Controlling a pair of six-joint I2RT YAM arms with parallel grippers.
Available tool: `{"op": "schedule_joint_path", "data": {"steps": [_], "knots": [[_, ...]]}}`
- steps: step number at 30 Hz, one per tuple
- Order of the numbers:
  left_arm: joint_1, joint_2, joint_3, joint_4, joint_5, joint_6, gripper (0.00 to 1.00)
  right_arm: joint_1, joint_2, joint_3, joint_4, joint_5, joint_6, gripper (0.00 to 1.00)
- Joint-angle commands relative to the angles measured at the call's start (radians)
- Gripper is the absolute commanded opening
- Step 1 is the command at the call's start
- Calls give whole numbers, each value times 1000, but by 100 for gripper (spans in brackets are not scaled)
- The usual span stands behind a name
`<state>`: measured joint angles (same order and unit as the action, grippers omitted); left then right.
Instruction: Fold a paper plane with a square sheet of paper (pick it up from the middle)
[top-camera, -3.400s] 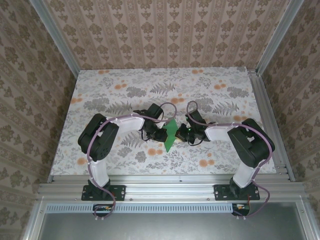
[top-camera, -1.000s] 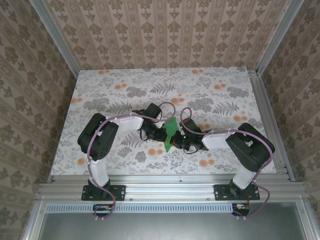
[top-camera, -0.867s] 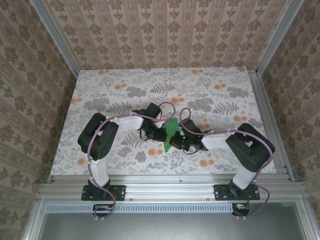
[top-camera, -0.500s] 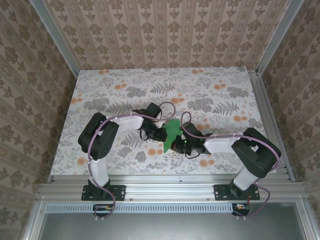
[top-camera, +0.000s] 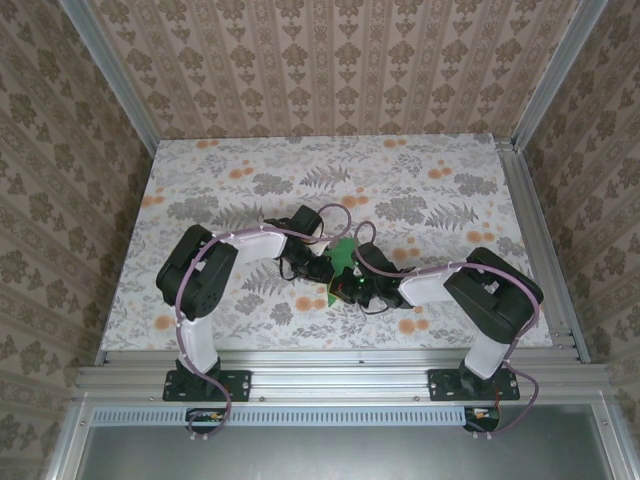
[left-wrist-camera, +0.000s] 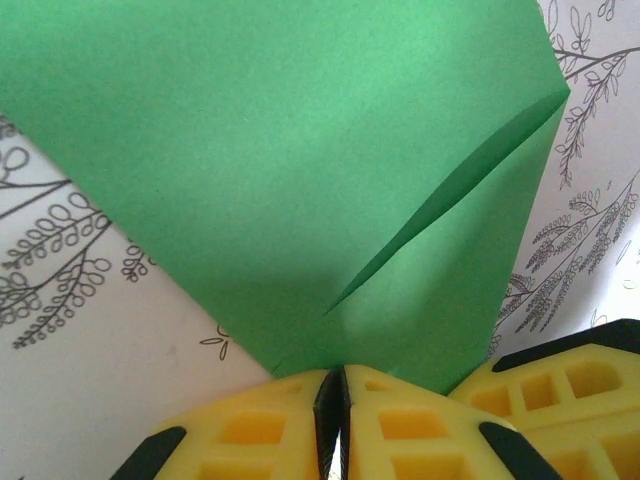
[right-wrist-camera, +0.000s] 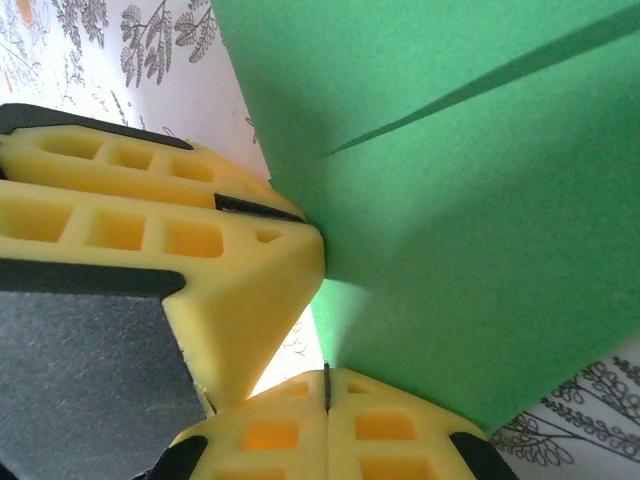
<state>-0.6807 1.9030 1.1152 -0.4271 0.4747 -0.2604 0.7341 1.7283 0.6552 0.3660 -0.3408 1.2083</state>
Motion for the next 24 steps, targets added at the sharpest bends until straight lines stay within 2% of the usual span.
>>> {"op": "schedule_joint_path", "data": {"steps": [1, 12, 17, 24], "knots": [[1, 101, -56, -98, -123, 20, 15, 26, 33, 17, -11, -23, 3, 2], [0, 135, -37, -96, -122, 24, 15, 67, 6, 0, -135, -41, -7, 2], [0, 139, -39, -93, -121, 24, 15, 92, 20, -23, -110, -44, 11, 3], [3, 139, -48, -91, -122, 28, 15, 150, 15, -7, -164, -24, 13, 3]]}}
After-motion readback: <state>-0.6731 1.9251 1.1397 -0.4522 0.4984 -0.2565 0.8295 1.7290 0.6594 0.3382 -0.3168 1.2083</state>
